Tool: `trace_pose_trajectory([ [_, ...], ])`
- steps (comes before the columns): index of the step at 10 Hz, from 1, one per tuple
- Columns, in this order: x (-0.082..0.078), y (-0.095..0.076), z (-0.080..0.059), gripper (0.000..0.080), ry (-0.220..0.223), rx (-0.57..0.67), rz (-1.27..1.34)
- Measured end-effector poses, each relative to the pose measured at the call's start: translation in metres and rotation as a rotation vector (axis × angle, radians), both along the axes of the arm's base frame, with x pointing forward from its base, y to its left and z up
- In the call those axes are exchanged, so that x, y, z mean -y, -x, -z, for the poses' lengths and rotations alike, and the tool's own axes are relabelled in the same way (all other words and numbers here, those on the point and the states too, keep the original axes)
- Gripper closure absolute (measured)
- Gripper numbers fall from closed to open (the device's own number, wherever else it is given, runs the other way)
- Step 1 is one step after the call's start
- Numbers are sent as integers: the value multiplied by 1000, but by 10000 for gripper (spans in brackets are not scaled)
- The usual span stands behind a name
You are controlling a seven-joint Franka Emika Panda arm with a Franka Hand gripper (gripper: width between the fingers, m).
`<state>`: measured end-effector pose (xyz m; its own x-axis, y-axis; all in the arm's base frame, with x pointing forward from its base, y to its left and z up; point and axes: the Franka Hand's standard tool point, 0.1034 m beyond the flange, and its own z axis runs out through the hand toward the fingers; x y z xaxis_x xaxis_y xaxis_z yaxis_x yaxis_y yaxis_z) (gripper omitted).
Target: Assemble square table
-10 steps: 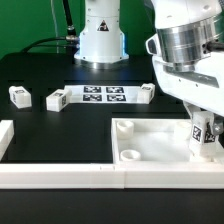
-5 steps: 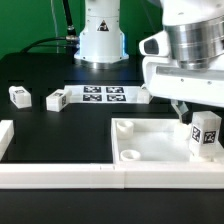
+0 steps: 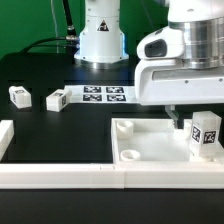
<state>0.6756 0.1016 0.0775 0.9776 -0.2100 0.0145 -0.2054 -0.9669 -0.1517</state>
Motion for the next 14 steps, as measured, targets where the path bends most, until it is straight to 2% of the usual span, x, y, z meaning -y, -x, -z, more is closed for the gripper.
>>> trace_pose_trajectory([
  [1,-1,-1,3,150,44,29,-178],
  [2,-5,0,4,150,62,43,-308],
  [3,-5,0,4,150,59,41,-294],
  [5,-5,0,4,406,59,39,-278],
  [6,-4,0,4,406,57,34,-240],
  [7,-4,0,4,506,52,23,-143],
  [9,-4,-2,4,506,41,10,55],
  [11,-2,-2,5,506,12,-22,393],
  [12,-1,-2,6,506,-34,-57,617],
  [13,2,-2,7,505,-102,-104,844],
  [14,2,-1,7,505,-108,-98,850],
])
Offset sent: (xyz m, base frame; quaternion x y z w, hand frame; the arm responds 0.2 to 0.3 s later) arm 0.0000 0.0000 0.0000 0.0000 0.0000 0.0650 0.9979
